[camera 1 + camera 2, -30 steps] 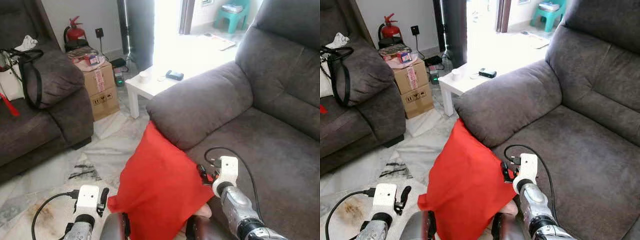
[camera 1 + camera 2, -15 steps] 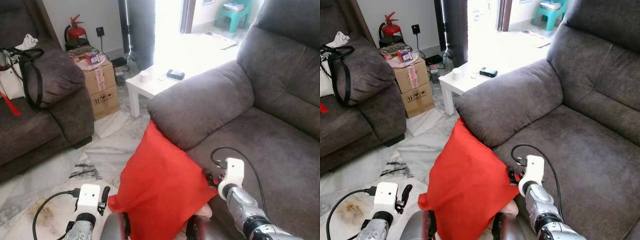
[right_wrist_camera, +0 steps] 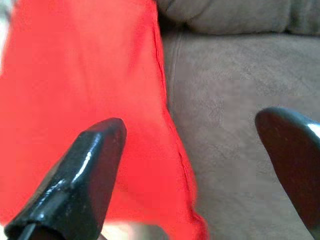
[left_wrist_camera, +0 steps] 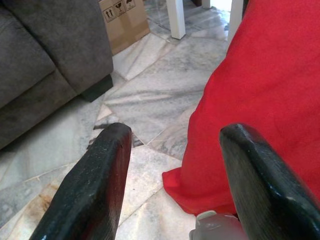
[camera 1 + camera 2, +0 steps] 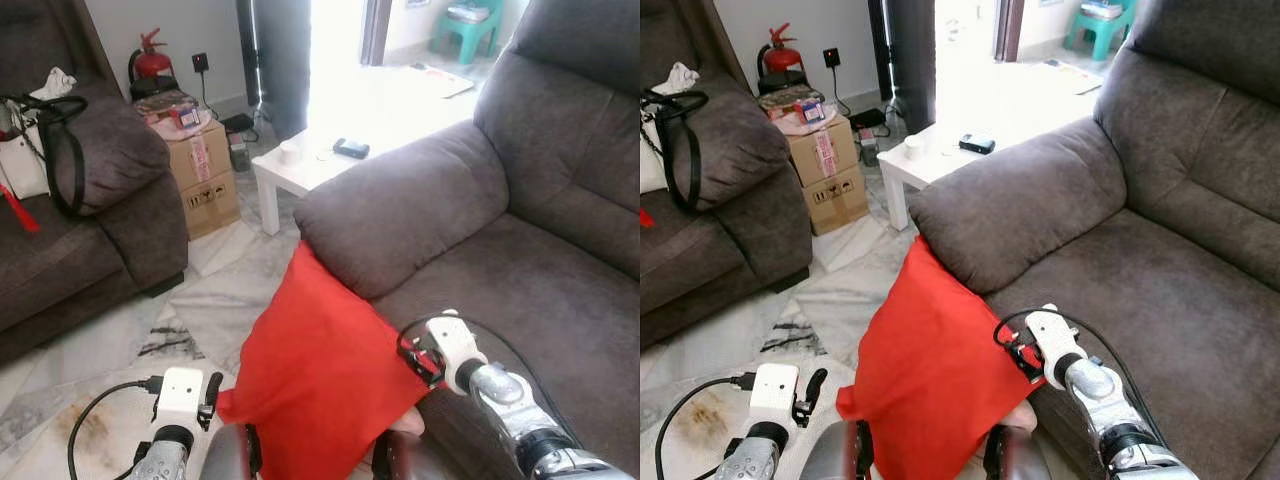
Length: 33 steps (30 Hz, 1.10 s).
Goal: Move the pillow to the sofa from floor
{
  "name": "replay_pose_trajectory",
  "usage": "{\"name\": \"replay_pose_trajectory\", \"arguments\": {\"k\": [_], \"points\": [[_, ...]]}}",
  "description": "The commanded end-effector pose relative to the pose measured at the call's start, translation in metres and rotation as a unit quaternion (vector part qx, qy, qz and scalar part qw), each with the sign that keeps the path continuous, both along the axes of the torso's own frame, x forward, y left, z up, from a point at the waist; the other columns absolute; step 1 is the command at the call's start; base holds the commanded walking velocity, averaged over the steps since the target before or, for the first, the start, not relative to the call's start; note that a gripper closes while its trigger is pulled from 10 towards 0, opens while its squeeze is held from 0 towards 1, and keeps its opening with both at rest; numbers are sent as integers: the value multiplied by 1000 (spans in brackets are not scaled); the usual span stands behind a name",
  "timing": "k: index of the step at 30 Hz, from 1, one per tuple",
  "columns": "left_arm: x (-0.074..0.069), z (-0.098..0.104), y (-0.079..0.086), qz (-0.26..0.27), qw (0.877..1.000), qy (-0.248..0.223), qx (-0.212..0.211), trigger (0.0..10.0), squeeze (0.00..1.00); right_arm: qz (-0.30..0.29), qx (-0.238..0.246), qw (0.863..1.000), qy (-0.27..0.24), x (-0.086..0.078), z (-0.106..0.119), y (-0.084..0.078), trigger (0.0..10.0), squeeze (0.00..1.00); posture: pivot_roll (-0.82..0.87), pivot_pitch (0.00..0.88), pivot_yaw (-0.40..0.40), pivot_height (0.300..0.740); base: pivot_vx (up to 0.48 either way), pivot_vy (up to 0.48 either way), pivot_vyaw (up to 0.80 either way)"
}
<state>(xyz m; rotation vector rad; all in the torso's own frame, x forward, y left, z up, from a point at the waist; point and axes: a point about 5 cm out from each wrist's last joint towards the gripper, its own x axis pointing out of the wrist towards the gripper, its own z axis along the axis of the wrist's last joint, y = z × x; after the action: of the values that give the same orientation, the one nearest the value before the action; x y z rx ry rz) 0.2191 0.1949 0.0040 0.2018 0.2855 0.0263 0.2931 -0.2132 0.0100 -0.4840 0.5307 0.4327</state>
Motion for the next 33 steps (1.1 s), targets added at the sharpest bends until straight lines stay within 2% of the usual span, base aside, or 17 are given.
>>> {"name": "replay_pose_trajectory", "arguments": {"k": [1,2,5,11,13,17,26,33], "points": [[1,1,-1,-11,1000,-1,7,10000,0,44,-45,998,7,-1,-1,2,10000,0,75,62,-28,600,0,0,0],[1,2,-3,-15,1000,-1,6,10000,0,64,-49,997,20,-3,-4,4,10000,0,79,63,-28,600,0,0,0],[1,2,-3,-19,1000,-1,7,10000,0,73,-33,996,34,-5,-6,7,10000,0,81,65,-27,600,0,0,0],[1,1,-4,-22,1000,1,6,10000,0,102,-38,991,72,-11,-12,10,10000,0,83,64,-28,600,0,0,0],[0,1,-5,-23,1000,2,3,10000,0,98,-11,990,97,-14,-15,12,10000,0,85,62,-31,600,0,0,0],[1,0,-6,-24,1000,3,2,10000,0,90,-3,991,96,-14,-15,12,10000,0,85,61,-31,600,0,0,0],[2,2,-11,-29,1000,-2,-1,10000,0,24,13,998,60,-5,-12,17,10000,0,91,64,-35,600,0,0,0],[0,1,-13,-30,1000,-1,-3,10000,0,31,16,997,75,-12,-21,28,10000,0,95,76,-38,600,0,0,0]]}}
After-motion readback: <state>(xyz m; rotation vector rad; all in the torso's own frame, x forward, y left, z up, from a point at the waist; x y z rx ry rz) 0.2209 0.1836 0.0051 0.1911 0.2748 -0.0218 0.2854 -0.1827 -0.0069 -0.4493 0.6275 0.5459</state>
